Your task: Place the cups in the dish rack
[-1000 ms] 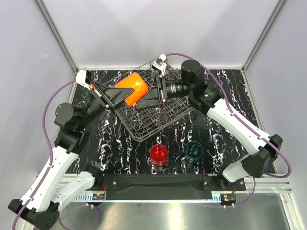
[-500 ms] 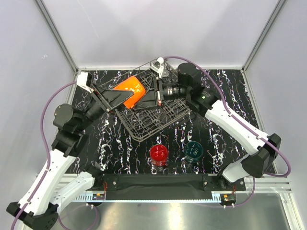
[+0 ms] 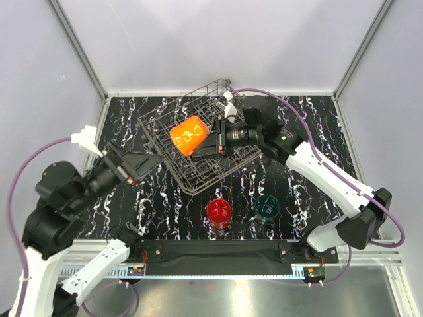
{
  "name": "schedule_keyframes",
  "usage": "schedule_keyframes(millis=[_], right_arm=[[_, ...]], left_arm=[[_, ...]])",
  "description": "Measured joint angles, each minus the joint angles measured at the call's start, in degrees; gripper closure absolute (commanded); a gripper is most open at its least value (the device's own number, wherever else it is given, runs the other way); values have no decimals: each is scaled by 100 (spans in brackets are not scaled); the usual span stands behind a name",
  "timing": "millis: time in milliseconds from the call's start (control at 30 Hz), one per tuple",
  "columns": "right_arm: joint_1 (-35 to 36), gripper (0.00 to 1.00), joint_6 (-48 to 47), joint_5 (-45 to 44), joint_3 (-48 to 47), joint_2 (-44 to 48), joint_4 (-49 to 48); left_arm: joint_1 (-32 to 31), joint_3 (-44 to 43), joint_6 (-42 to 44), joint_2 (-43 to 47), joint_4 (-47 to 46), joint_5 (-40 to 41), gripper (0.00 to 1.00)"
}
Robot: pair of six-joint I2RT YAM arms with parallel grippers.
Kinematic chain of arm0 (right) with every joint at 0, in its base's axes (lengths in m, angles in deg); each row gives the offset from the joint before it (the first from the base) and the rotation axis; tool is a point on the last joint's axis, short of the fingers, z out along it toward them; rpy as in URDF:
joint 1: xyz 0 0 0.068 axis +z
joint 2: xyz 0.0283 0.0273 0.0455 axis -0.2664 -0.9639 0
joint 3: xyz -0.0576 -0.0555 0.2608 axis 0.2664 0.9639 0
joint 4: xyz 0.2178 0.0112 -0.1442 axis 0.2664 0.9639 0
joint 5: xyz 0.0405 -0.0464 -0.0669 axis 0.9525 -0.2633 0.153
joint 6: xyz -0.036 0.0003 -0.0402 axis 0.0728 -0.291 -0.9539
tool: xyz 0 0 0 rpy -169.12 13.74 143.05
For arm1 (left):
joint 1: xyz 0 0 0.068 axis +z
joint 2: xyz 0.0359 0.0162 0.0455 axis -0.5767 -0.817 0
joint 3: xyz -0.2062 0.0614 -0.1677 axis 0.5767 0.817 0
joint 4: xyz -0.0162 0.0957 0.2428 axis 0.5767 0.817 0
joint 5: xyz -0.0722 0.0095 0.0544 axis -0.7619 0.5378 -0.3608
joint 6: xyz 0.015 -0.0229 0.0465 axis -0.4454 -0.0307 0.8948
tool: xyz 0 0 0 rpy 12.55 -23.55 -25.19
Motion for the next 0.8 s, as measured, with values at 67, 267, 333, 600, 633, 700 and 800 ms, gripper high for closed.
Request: schedule_keyframes(millis=[67,267,333,600,633,700,800], right_arm=[[-13,100,-157,-282,-9,4,348],[-20,100,-890,-1241,-481,-155,1705],[-20,100,-1169,-1620,-811,-319,2031],[-7,100,-2000,-2846,-1792,-1346,2299],[-2,100,-2079,-2977,-1958,-1545,2352],[15,100,-2260,-3279,-2315,-1956,2380],[46,100,-2555,-3692,-2938,-2586,2441]], left_arm=[[0,-243,166,127,713,315,1],[0,-363,457,601,1991,758,1],[0,-407,516,728,2308,776,1],[0,-741,732,1099,3128,767,1],[0,-752,734,1152,3204,765,1],[0,-828,754,1191,3425,765,1],[0,-1082,881,1150,3679,778,1]])
